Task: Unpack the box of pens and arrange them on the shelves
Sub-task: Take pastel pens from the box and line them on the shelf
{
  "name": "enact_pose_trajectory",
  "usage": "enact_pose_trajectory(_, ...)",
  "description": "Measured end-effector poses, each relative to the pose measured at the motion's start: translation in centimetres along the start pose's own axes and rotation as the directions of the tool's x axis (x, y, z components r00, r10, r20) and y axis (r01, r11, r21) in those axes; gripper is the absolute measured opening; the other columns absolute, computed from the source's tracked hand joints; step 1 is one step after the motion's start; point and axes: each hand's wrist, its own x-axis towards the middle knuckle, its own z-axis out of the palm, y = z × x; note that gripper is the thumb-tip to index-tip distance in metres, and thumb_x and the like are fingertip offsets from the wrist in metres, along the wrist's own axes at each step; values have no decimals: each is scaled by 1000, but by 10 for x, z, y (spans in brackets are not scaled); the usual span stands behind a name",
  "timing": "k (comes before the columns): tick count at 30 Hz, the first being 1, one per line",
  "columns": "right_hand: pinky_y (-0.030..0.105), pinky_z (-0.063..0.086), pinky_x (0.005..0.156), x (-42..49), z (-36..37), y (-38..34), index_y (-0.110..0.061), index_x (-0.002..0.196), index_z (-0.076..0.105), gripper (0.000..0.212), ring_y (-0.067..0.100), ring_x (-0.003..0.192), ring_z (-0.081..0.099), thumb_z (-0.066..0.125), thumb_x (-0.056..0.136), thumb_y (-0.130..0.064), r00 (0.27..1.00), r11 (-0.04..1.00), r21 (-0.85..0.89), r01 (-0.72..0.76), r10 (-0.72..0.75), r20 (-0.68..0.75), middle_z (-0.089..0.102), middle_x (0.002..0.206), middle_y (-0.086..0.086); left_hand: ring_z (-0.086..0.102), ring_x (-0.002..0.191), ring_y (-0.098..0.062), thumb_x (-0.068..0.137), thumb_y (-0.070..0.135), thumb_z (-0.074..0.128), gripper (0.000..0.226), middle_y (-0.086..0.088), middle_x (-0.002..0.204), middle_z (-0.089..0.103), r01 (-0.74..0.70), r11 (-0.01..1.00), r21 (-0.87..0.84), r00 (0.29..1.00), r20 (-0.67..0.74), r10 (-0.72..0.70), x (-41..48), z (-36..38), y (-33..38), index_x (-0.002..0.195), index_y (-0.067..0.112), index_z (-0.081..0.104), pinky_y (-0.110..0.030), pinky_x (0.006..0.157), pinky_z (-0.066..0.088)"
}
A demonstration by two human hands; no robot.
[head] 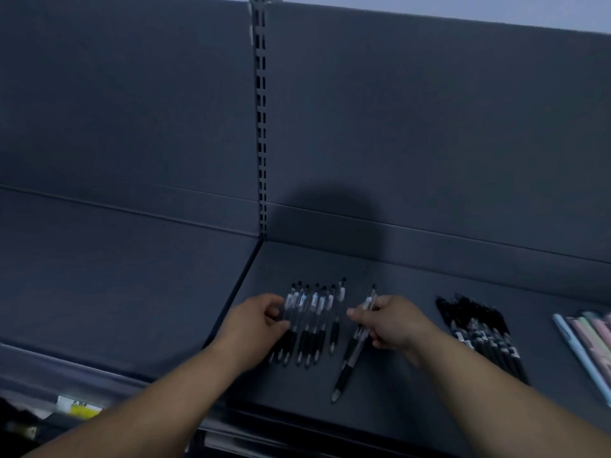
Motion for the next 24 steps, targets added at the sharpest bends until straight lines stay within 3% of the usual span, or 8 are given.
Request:
enact_pose_trajectory(4, 18, 47, 47, -1, -3, -6, -8, 88, 65, 16, 11, 56, 47, 73, 85, -21, 997, 999, -36, -37, 39, 68, 48, 64, 3, 60, 85, -1, 85, 28, 68, 38, 12, 102, 61, -43, 999, 17, 999, -3, 43, 2, 1, 0, 122, 27, 60, -11, 76, 44)
enact_pose_trajectory(7, 19, 47, 47, -4, 4, -8, -6, 96, 60, 25, 10, 52, 47, 75, 83, -22, 991, 998, -34, -61, 64, 118, 48, 63, 3, 59, 85, 0, 86, 28, 68, 37, 11, 104, 61, -65, 998, 24, 998, -3, 65, 2, 1, 0, 121, 27, 59, -4, 69, 40)
enact_pose_trajectory(11, 19, 45, 44, -4, 3, -7, -14, 116, 49, 53, 10, 57, 48, 82, 76, -27, 999, 997, -60, -42, 44, 30, 56, 80, 4, 59, 89, 1, 85, 30, 68, 41, 10, 111, 59, -89, 996, -22, 996, 17, 89, 0, 1, -2, 124, 26, 57, -7, 75, 43)
enact_pose_trajectory(14, 19, 42, 44, 0, -8, -11, -13, 117, 53, 57, 11, 60, 49, 85, 72, -26, 999, 997, -72, -34, 31, -38, 60, 84, 5, 56, 96, 3, 79, 36, 74, 51, 14, 118, 50, -135, 989, -58, 988, 73, 139, -6, -1, -4, 126, 33, 53, -5, 74, 42)
enact_pose_trajectory(17, 21, 45, 48, 7, -14, -12, -12, 124, 54, 65, 14, 71, 57, 87, 69, -20, 997, 995, -96, -36, 29, -72, 63, 102, 9, 50, 105, 2, 68, 30, 84, 72, 20, 120, 40, -148, 981, -127, 965, 198, 171, -9, -4, -7, 131, 34, 48, -3, 80, 43)
enact_pose_trajectory(19, 24, 52, 58, 11, -11, -7, -12, 136, 45, 81, 17, 82, 61, 88, 68, -15, 997, 1000, -28, -10, 8, -70, 62, 107, 10, 47, 111, 0, 64, 28, 87, 84, 21, 127, 35, -165, 981, -105, 947, 261, 187, -10, -6, -9, 136, 34, 43, -4, 89, 41)
enact_pose_trajectory(21, 29, 55, 78, 12, -4, 1, -15, 142, 40, 91, 17, 92, 62, 89, 66, -17, 997, 999, -25, 43, -44, -57, 60, 107, 6, 44, 117, 0, 62, 29, 88, 92, 21, 135, 29, -192, 979, -70, 933, 298, 204, -10, -6, -9, 139, 35, 38, -8, 98, 38)
enact_pose_trajectory(24, 25, 47, 91, 1, -3, 3, -24, 145, 38, 102, 16, 112, 57, 92, 58, -31, 991, 963, -233, 135, -136, 13, 52, 131, 1, 41, 123, -1, 60, 29, 88, 97, 21, 140, 25, -228, 973, -40, 919, 320, 229, -11, -6, -12, 142, 34, 36, -12, 104, 35)
